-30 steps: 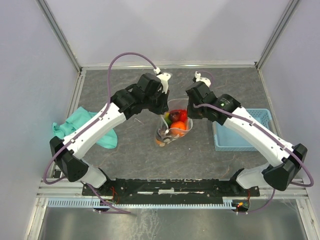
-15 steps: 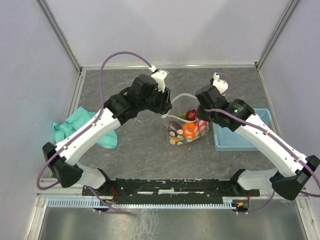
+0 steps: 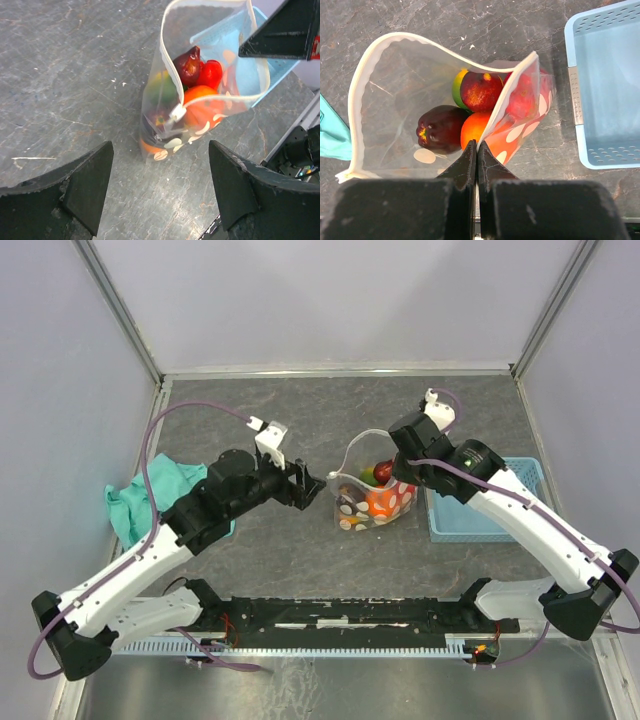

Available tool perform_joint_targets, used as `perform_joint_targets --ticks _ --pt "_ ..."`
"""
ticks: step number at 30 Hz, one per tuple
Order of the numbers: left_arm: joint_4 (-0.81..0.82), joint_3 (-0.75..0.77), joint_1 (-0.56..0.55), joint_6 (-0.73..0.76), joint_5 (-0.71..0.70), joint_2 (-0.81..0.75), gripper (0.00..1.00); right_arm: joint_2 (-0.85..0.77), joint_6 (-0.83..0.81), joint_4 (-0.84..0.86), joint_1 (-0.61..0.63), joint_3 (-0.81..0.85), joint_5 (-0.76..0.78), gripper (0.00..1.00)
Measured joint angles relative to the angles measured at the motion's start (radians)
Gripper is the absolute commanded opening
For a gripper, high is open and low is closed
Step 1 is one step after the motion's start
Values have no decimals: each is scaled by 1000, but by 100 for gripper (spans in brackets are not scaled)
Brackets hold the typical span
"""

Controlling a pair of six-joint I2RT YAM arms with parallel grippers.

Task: Place the food in the zip-top bag and seal the zipper
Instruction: Zip the zipper food storage bag at the center of the board.

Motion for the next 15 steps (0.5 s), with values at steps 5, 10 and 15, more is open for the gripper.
perform_joint_targets --ticks 5,10,15 --pt "201 -200 0 0 50 -50 83 0 3 0 0 -4 0 2" --pt "351 -320 0 0 76 -43 82 -2 3 5 0 -9 -2 2" --pt "561 -414 0 1 77 -26 80 -11 3 7 0 -23 -3 1"
